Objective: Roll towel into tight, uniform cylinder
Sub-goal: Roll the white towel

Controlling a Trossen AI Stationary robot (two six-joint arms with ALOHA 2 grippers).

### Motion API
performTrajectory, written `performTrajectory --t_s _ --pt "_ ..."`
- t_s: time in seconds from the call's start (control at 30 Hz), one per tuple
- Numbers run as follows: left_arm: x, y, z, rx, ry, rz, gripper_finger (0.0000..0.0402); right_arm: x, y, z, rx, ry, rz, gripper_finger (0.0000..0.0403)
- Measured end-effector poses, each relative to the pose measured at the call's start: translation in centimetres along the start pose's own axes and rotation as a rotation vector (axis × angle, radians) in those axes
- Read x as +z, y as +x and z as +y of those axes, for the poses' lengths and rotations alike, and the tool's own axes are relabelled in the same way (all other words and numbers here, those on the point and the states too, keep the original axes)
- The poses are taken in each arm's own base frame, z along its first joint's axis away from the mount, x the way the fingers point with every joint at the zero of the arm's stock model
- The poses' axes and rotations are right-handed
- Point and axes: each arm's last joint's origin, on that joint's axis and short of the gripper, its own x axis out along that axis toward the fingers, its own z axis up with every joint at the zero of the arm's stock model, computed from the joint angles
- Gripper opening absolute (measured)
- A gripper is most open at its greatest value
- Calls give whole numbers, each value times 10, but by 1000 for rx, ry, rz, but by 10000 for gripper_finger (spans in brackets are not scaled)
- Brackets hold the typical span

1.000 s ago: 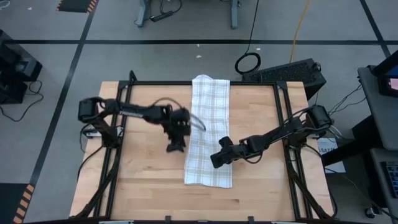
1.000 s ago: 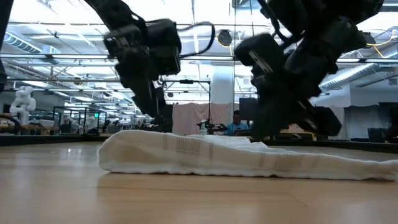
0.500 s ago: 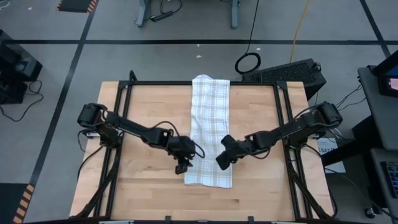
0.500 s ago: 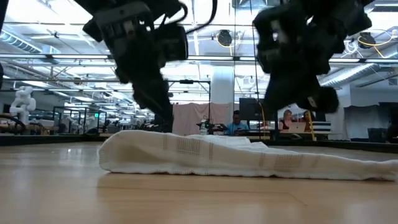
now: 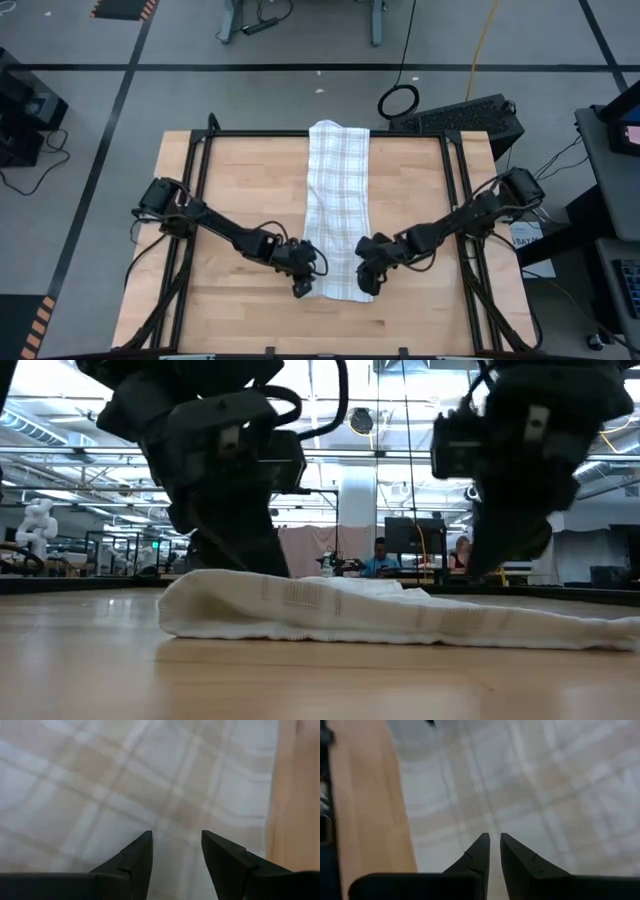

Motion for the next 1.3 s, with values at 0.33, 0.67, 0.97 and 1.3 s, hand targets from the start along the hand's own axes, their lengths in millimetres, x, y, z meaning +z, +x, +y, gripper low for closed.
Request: performTrajectory --t_s 0.33,0.67,0.97,1.3 --pt "28 -79 -7 108 -195 -186 175 5 -16 5 38 -34 -43 38" --pt "-13 -51 28 148 -211 -4 175 19 -8 -2 18 -32 -132 38" --pt "-19 -22 28 32 -220 -17 175 12 16 -7 8 3 -80 38" --pt "-9 -36 7 -129 -241 -9 175 -1 19 -12 -60 -67 35 38"
